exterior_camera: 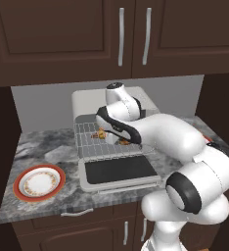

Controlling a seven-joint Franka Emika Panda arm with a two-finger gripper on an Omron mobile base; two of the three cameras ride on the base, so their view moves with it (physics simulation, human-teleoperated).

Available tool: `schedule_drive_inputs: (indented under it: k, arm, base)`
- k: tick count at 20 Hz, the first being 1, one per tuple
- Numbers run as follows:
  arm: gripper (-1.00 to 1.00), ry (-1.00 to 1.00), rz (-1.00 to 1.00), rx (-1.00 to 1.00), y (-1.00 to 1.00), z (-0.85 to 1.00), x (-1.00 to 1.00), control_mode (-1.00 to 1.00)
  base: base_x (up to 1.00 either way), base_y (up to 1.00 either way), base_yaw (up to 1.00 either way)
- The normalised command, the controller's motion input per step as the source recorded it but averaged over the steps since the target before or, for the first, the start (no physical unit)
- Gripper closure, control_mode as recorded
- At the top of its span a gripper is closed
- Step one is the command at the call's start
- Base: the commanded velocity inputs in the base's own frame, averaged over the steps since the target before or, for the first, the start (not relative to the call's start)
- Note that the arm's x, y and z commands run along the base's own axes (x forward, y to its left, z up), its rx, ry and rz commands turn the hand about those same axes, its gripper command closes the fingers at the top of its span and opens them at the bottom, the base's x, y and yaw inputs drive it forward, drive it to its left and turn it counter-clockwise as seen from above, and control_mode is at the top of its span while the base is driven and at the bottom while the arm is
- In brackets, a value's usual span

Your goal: Open the toaster oven door. Place the bread on the top rack in the toaster oven and place the chicken drumstick on the bottom rack.

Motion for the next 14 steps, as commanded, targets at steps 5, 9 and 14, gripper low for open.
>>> schedule_drive_inputs:
  k: [5, 9, 14]
  arm:
    - [1.00, 0.00, 0.17, 0.00, 0.18, -0.34, 0.37, -1.00]
    - [1.00, 0.01, 0.19, 0.00, 0.11, -0.38, 0.26, -1.00]
    - [1.00, 0.04, 0.19, 0.00, 0.07, -0.34, 0.17, -1.00]
  base:
    - [0.00, 0.00, 0.00]
    - [0.00, 0.00, 0.00]
    - [0.00, 0.00, 0.00]
